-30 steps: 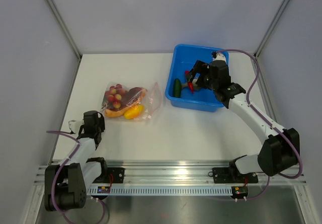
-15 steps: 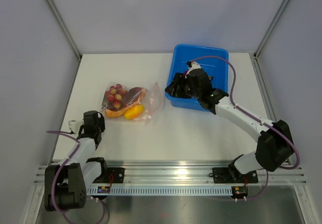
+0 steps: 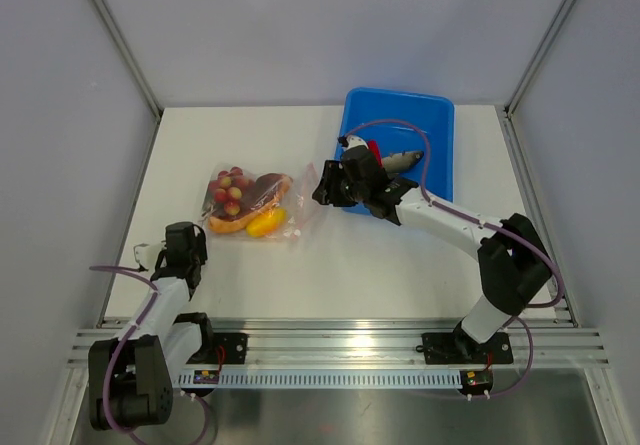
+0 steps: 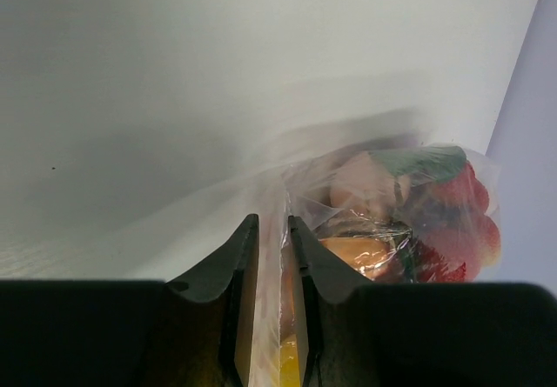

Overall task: Open the zip-top bag and remove the fake food
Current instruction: Pick up the fake vegetable at the center of the board.

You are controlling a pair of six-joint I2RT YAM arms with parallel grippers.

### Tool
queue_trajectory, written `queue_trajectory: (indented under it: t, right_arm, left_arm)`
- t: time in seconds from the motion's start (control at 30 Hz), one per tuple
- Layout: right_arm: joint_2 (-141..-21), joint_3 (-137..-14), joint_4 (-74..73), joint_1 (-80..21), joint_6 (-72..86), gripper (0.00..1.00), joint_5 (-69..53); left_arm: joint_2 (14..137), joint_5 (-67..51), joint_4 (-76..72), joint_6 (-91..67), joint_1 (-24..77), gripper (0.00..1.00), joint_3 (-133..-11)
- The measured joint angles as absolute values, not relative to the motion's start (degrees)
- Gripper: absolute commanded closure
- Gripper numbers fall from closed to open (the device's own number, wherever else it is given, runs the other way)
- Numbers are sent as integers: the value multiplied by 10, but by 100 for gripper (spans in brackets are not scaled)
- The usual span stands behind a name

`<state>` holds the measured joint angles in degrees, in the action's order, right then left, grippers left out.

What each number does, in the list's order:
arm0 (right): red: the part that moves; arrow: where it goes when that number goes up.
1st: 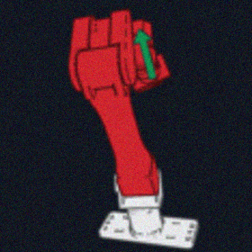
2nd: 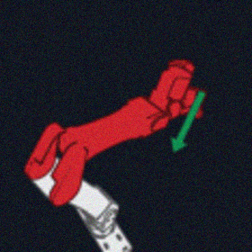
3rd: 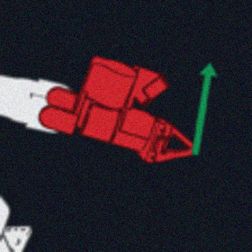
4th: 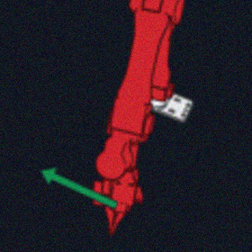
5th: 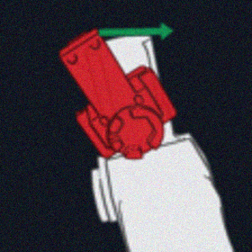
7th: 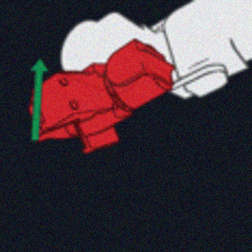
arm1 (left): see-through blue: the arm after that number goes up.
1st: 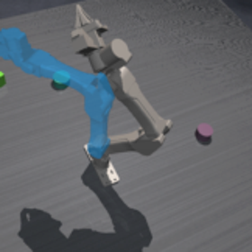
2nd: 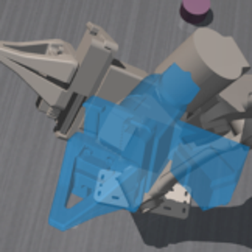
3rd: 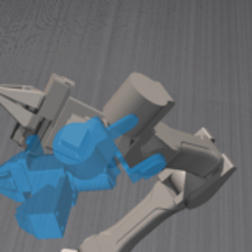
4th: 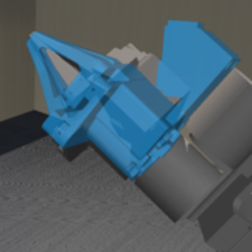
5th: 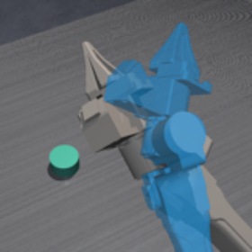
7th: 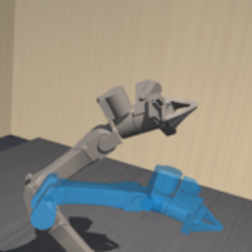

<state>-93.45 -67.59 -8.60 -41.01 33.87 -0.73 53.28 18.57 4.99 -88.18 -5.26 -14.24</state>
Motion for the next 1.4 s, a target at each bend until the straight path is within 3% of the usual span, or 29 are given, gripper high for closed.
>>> queue_trajectory:
  t: [0.33,0.63,0.87,1.4]
  right_arm:
    - [-985,-710,-89,-433,336,53,12]
    - [-1041,-748,-97,-445,334,55,26]
    - [-1054,-753,-96,-448,334,56,25]
    - [-1079,-755,-74,-459,332,54,15]
  left_arm:
    - [533,190,66,-886,-53,77,-142]
    - [533,187,61,-886,-53,41,-142]
    - [532,177,40,-881,-53,26,-142]
    - [588,150,-68,-854,-58,32,-142]
